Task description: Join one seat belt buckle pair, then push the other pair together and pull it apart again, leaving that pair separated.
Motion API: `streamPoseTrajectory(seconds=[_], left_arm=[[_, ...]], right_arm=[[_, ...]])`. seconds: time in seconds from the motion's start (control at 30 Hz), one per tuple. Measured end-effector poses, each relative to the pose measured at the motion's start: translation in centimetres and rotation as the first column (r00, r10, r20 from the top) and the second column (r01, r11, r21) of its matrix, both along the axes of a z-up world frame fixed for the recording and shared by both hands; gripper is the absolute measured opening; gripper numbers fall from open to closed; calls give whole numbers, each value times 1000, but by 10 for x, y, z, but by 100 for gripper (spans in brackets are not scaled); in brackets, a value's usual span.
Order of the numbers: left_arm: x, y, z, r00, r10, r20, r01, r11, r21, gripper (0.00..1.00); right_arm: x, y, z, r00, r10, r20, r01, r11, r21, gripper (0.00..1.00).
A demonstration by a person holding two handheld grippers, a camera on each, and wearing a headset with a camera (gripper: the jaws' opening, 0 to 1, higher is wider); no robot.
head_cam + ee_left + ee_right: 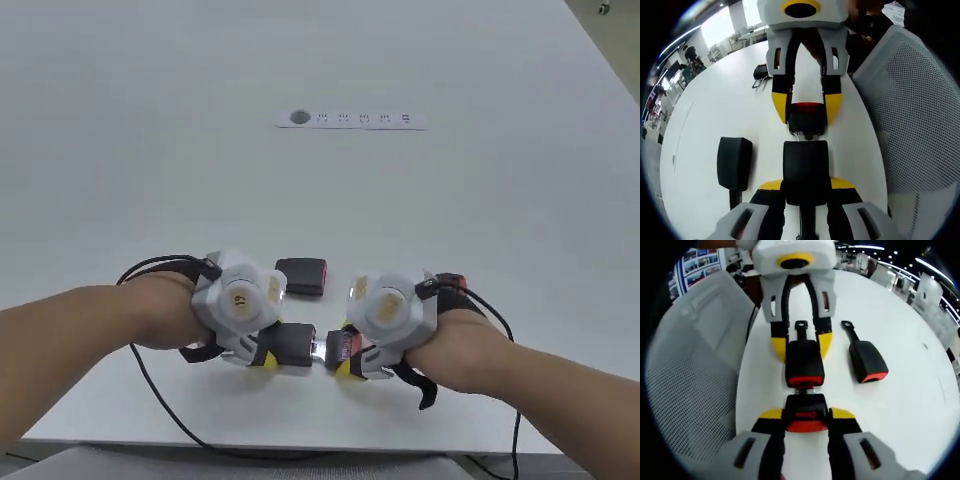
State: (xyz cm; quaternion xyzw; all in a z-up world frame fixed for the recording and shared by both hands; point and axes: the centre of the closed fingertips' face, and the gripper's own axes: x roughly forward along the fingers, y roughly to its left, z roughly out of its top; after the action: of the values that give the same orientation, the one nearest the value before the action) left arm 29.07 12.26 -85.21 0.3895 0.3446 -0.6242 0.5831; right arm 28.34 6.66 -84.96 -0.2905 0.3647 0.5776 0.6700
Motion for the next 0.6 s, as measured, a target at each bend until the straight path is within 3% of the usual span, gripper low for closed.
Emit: streamPoseTrajectory(seconds=[0.13,0.6], left_arm=[[1,1,1,1000,4,-1,-4,1000,-2,33],[2,2,1,1000,-2,-9,2,1000,-12,33]], right_arm=[[5,10,3,999,23,34,-22,1000,-11,30],[1,1,-1,997,50,56,-49,999,-13,31]])
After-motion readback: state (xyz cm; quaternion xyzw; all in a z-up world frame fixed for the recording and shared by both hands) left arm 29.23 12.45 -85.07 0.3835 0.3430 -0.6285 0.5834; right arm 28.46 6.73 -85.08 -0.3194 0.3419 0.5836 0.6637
